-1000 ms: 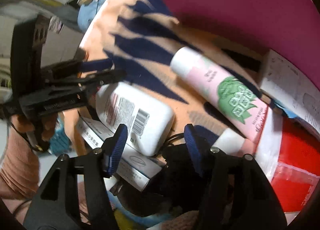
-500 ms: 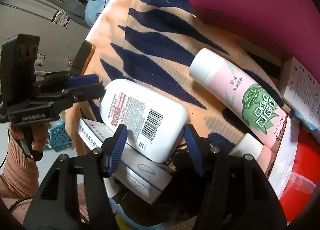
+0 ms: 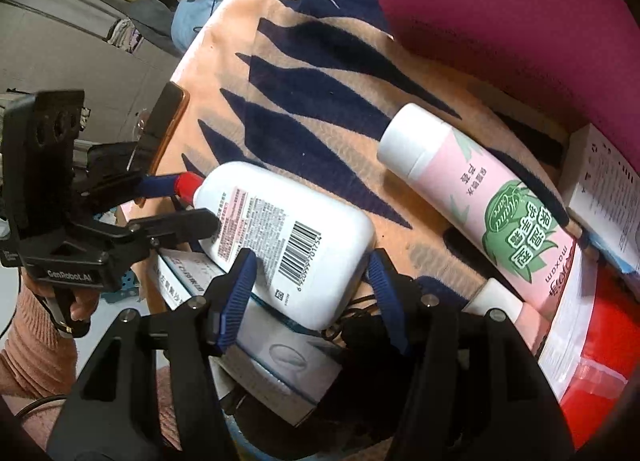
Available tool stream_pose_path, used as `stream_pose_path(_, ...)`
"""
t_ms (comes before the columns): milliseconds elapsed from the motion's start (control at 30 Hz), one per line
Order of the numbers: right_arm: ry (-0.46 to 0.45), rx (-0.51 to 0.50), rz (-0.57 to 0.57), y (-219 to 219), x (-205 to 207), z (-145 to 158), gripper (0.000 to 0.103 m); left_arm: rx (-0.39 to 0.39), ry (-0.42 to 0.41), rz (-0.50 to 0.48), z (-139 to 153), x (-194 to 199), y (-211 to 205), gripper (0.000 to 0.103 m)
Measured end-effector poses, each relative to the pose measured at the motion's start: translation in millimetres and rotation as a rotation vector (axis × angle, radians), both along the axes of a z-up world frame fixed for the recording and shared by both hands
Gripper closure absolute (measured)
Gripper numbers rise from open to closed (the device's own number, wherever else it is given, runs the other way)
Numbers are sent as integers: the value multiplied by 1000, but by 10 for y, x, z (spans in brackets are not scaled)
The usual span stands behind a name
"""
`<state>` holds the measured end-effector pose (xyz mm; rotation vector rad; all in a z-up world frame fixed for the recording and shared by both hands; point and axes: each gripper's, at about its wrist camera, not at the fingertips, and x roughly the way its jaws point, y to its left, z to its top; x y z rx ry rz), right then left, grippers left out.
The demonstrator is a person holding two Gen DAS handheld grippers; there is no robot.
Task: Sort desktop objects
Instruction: 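Carry the white bottle over the magenta box with both grippers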
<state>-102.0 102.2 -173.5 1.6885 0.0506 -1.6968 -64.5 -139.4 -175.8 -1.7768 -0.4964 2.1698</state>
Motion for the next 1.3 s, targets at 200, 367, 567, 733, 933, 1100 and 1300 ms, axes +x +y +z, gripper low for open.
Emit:
stream_pose_path(200, -1, 13, 6, -21, 12, -13, 43, -12, -22, 46, 23, 62, -22, 34)
stream_pose_path(367, 11, 35, 40, -86, 50, -28, 39, 0, -24, 58, 7, 92, -30, 35)
stream_pose_path(567, 14, 18, 16, -68, 42, -18, 44, -40, -16, 71, 65, 108, 21, 34)
stream_pose_path(733, 44, 1, 11, -48, 74, 73, 45, -84, 19, 61, 209, 105, 69, 34)
stream_pose_path(933, 104, -20, -14, 21, 75, 226, 49, -106, 69, 63, 400, 80, 124, 33)
stream_pose_path(1100, 141, -24, -27, 85, 44, 291, 50, -112, 88, 50, 435, 27, 226, 33)
stream_pose_path(1300, 191, -35, -46, 181, 20, 418, 50, -108, 96, 46, 444, 17, 347, 33)
